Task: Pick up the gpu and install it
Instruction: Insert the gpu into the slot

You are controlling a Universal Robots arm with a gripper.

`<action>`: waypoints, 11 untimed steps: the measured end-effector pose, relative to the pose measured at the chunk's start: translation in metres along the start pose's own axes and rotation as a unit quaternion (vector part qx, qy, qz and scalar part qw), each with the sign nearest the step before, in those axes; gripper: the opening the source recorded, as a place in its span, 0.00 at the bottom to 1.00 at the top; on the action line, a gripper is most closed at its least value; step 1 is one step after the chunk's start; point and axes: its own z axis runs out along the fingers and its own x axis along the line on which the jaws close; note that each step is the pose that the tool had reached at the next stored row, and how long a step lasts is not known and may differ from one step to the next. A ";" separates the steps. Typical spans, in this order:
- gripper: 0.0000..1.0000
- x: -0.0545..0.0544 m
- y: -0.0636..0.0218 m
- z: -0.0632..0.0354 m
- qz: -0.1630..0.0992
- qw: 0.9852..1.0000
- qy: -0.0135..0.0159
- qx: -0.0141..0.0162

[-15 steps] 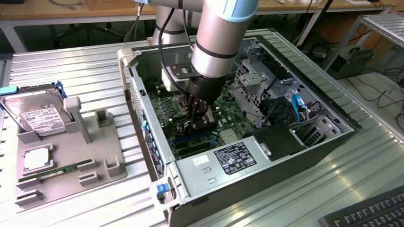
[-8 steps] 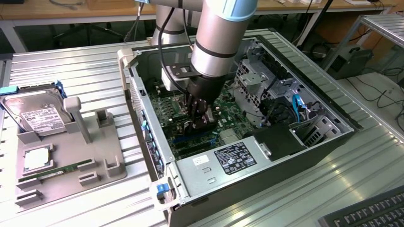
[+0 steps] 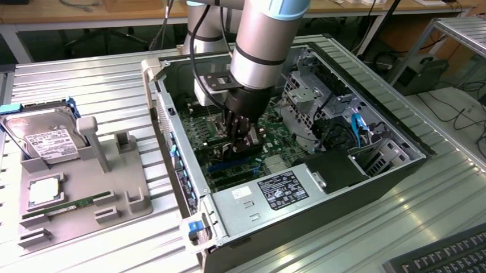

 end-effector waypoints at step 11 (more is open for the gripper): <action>0.26 0.000 -0.0156 -0.0023 0.000 1.000 0.001 -0.018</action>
